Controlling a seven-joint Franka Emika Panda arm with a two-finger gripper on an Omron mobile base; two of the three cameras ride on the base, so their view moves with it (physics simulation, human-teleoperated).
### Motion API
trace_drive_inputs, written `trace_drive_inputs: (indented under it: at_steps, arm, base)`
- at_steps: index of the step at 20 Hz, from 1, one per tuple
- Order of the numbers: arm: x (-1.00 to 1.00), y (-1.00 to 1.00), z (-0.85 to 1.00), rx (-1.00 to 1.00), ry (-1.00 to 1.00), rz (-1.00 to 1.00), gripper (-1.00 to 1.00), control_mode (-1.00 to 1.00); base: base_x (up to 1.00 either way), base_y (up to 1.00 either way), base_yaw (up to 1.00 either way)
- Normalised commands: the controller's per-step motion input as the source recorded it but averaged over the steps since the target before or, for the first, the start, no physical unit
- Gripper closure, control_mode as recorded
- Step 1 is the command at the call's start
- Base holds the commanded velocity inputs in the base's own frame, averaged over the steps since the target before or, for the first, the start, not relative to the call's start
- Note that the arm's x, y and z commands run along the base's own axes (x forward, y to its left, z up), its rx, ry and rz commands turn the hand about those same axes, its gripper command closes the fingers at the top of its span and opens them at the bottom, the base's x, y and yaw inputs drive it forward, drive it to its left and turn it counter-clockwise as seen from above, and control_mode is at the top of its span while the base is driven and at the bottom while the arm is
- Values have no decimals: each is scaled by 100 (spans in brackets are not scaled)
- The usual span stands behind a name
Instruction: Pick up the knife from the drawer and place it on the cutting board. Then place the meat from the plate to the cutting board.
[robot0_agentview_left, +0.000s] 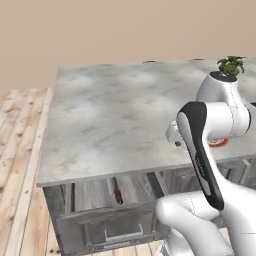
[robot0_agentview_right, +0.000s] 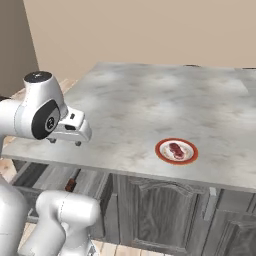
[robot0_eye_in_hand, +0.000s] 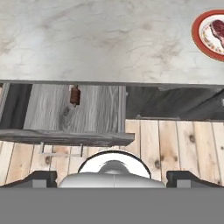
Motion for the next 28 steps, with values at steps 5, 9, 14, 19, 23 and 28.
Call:
trace_drive_inputs:
  at_steps: [5, 9, 14, 19, 23, 28]
  arm:
    - [0, 0, 0, 0, 0, 0, -100, 100]
    - [0, 0, 0, 0, 0, 0, -100, 100]
    - [0, 0, 0, 0, 0, 0, -100, 100]
    - [0, 0, 0, 0, 0, 0, -100, 100]
    - [0, 0, 0, 0, 0, 0, -100, 100]
    - [0, 0, 0, 0, 0, 0, -100, 100]
  base:
    - [-54, -98, 0]
    - [1, -89, 0]
    - [67, -28, 11]
    - [42, 0, 28]
    - [12, 0, 39]
    - [-20, 0, 38]
